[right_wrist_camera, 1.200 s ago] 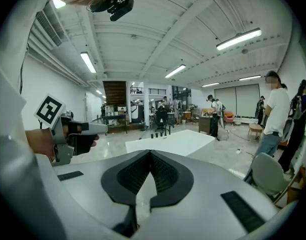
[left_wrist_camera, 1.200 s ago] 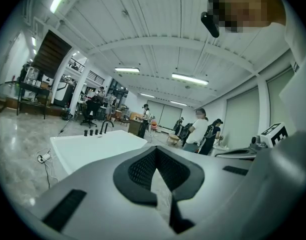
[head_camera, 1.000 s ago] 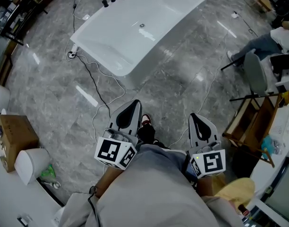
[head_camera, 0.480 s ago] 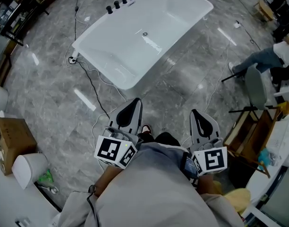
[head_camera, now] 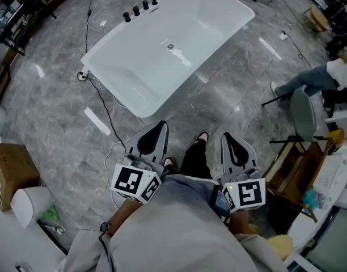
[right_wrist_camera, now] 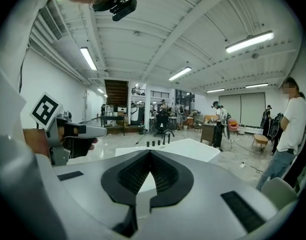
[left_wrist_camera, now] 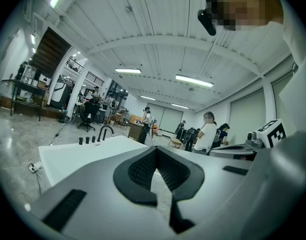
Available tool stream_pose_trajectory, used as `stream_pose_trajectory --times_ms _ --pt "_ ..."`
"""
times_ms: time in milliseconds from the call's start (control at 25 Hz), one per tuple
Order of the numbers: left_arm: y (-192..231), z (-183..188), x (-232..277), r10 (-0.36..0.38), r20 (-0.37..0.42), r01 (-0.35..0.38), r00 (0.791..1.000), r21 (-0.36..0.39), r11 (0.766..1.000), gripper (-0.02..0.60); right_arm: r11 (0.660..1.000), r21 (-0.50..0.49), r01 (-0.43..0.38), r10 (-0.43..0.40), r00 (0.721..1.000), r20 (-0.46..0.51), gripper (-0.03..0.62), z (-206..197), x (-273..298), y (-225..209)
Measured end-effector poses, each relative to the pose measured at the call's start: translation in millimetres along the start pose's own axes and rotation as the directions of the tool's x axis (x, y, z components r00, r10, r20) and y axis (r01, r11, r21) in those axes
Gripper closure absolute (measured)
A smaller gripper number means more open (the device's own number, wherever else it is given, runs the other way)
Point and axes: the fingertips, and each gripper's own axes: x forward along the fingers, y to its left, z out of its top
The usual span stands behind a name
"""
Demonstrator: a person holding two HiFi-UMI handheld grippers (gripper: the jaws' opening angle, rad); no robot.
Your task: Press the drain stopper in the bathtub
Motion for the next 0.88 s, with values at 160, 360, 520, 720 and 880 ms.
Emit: stream_pose_trajectory --times_ms 160,360,520,720,880 --pt "-0.4 -4.9 40.4 0.005 -0.027 -0.005 1.000 -0.010 1.000 0.577 1.000 0.013 -0.022 0.022 1.000 -0.014 0.579 -3.8 26.0 -30.4" --pt "-9.4 -1.3 107.7 0.010 -0.046 -0.010 0.999 -0.009 1.000 0.575 0.999 0.025 -0.047 0.048 0.998 -0.035 0.579 -5.6 56.8 -88.1" --pt "-21.7 0.3 160.5 0.039 -0.055 -0.040 0.998 -0.015 0.999 0.577 0.997 0.035 -0.062 0.063 0.997 -0.046 0.579 -7.9 74.7 -142.6" --pt "-40.8 -0.4 221.7 0.070 -0.062 -0.071 0.996 -0.011 0.997 0.575 0.995 0.050 -0.085 0.088 0.995 -0.050 0.579 -12.9 94.5 -207.9" --pt "-53.1 3.3 257.5 0.088 -0.059 -0.087 0.994 0.007 0.996 0.575 0.993 0.051 -0.106 0.108 0.993 -0.046 0.579 -16.5 109.7 -244.1"
